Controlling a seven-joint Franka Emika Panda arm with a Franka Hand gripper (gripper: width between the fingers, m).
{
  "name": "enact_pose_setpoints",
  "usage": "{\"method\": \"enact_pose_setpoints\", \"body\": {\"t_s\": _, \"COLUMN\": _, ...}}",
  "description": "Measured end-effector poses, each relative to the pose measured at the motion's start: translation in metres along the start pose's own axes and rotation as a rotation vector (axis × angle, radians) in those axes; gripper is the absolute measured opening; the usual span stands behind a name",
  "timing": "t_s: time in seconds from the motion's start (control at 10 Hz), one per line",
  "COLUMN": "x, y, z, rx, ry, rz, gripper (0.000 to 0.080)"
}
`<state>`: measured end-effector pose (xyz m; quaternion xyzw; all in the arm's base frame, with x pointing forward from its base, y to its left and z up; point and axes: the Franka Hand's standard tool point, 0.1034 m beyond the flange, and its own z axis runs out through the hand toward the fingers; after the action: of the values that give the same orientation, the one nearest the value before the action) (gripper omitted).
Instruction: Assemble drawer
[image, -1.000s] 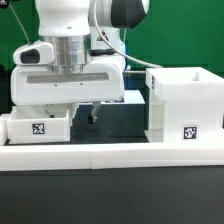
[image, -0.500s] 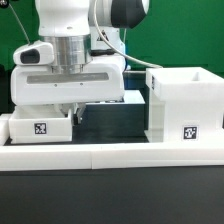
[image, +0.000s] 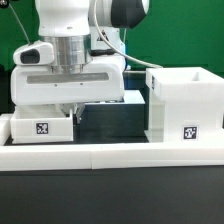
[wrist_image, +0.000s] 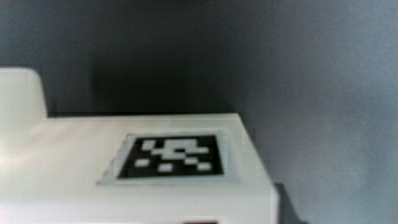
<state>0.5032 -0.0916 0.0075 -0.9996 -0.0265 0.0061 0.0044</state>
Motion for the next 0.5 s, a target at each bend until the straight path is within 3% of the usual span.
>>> {"method": "enact_pose_setpoints", "body": {"t_s": 0.3, "x": 0.001, "y": -0.002, "z": -0.001, "rx": -0.001, "ry": 0.000, "rz": -0.008, "gripper": 0.0041}}
{"method": "enact_pose_setpoints", "body": {"t_s": 0.5, "x": 0.006, "y": -0.014, "z": -0.012, "rx": 0.007, "ry": -0.001, "rz": -0.047, "gripper": 0.0041}}
